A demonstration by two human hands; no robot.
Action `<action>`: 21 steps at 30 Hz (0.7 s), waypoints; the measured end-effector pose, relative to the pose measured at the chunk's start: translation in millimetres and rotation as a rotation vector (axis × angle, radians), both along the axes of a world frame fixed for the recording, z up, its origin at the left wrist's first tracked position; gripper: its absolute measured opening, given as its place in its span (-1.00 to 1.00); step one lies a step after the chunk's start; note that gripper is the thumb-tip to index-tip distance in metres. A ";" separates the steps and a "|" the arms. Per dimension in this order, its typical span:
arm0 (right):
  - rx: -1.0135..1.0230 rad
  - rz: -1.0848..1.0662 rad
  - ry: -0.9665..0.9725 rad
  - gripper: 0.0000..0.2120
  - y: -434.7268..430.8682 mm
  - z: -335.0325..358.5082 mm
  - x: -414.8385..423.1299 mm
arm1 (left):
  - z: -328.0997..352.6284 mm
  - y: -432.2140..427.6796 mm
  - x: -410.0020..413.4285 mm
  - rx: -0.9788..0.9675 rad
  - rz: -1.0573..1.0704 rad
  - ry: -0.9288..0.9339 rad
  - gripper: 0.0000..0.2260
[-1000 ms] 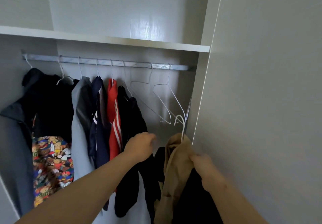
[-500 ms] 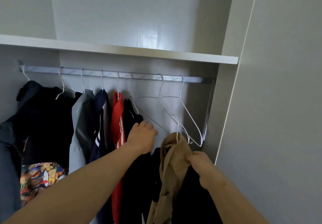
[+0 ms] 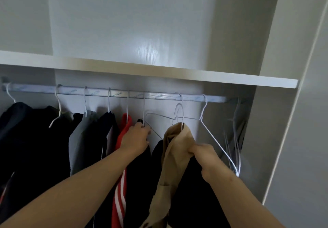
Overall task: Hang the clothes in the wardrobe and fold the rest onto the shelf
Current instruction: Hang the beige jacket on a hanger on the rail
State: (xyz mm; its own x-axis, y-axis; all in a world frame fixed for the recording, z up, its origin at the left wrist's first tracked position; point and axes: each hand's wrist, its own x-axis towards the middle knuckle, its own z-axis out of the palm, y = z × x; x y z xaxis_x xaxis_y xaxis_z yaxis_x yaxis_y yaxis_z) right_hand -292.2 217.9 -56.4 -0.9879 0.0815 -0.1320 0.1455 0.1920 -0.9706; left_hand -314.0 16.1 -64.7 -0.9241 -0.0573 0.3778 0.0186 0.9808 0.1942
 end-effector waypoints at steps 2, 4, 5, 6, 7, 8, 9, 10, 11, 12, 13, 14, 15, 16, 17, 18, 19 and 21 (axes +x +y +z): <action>-0.030 -0.007 0.011 -0.81 -14.2 11.2 -10.7 | 3.4 -7.2 -8.7 0.071 -0.041 -0.078 -0.68; -0.066 -0.007 -0.002 -0.83 -30.8 21.8 -25.6 | 7.2 -12.1 -16.9 0.148 -0.085 -0.091 -0.72; -0.072 -0.015 -0.001 -0.83 -37.8 26.4 -32.4 | 8.5 -13.2 -20.0 0.221 -0.099 -0.093 -0.74; -0.064 -0.025 0.014 -0.84 -44.6 29.1 -40.1 | 8.7 -14.6 -22.8 0.299 -0.109 -0.096 -0.75; -0.048 -0.042 0.035 -0.82 -50.5 30.7 -48.1 | 7.9 -16.3 -25.7 0.356 -0.108 -0.090 -0.74; -0.039 -0.059 0.056 -0.80 -55.9 31.3 -56.3 | 6.6 -17.6 -28.6 0.377 -0.100 -0.077 -0.73; -0.043 -0.071 0.066 -0.78 -60.3 31.4 -63.0 | 4.5 -18.7 -30.7 0.381 -0.092 -0.060 -0.71; -0.050 -0.082 0.074 -0.76 -63.8 30.8 -69.9 | 1.4 -19.8 -32.6 0.395 -0.090 -0.040 -0.69; -0.049 -0.089 0.077 -0.74 -67.3 30.5 -76.5 | -1.2 -20.8 -34.4 0.417 -0.097 -0.020 -0.68; -0.046 -0.097 0.080 -0.72 -70.0 29.5 -83.1 | -3.8 -21.5 -36.2 0.443 -0.109 -0.003 -0.68; -0.049 -0.105 0.085 -0.71 -72.7 28.5 -88.7 | -6.7 -22.4 -38.0 0.466 -0.113 0.010 -0.68; -0.053 -0.107 0.094 -0.71 -75.7 26.7 -93.1 | -9.5 -23.6 -39.6 0.484 -0.102 0.018 -0.68; -0.056 -0.109 0.101 -0.72 -79.1 24.2 -96.1 | -12.3 -25.3 -41.3 0.505 -0.079 0.022 -0.69; -0.058 -0.115 0.111 -0.75 -81.3 22.2 -96.4 | -14.7 -25.9 -42.3 0.539 -0.058 0.020 -0.70; -0.063 -0.122 0.118 -0.77 -83.5 19.2 -96.4 | -17.1 -26.6 -43.7 0.586 -0.047 0.012 -0.71; -0.075 -0.130 0.134 -0.79 -85.2 17.2 -96.1 | -19.0 -26.9 -45.1 0.636 -0.051 0.002 -0.73; -0.087 -0.135 0.153 -0.80 -86.1 16.1 -95.3 | -20.4 -26.5 -46.4 0.672 -0.062 -0.009 -0.74; -0.125 -0.133 0.190 -0.79 -88.5 19.2 -93.9 | -21.9 -26.1 -48.3 0.703 -0.085 -0.032 -0.76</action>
